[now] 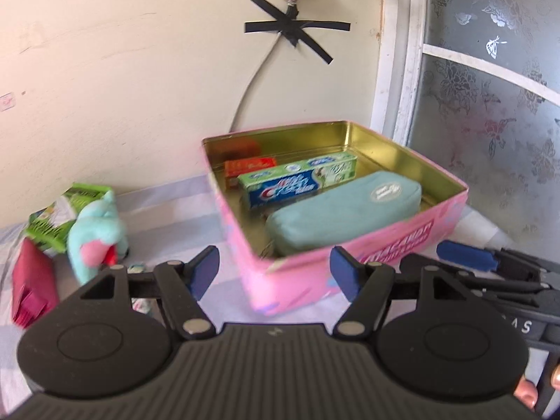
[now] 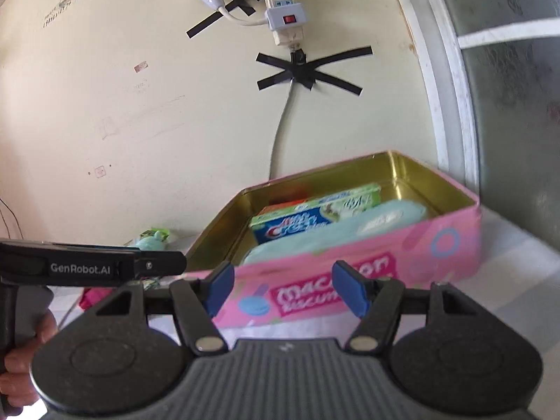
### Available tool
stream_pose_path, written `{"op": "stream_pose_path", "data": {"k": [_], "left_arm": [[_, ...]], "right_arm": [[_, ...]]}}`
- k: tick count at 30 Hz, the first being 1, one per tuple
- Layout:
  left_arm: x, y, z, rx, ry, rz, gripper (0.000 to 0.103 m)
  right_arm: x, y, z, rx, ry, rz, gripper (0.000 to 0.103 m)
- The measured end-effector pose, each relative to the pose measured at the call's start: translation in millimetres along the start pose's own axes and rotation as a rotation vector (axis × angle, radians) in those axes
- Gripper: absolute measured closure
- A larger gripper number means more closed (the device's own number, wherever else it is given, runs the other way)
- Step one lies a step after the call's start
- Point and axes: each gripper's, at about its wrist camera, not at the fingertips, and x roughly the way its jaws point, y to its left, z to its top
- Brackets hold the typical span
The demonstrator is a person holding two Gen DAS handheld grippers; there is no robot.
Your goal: Organize objects
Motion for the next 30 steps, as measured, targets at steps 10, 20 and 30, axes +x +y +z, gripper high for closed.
{"op": "stream_pose_path", "data": {"k": [10,20,30], "left_arm": [[-4.3,61.3,-50.1,-0.062,0.054,0.151,0.031],[-5.6,158.2,-85.3,-0.233,0.081,0.293,0.031],[-1.9,187.5,-90.9,-0.296,0.066,0.345,0.031]], "right_arm": [[30.6,66.5,-46.7,-0.078,0.137,0.077,0.039],[75.9,147.7,-61.9,-0.216,0.235,0.146,0.039],[145.0,200.2,-49.3,-0.318,0.281,0.136,0.021]]}}
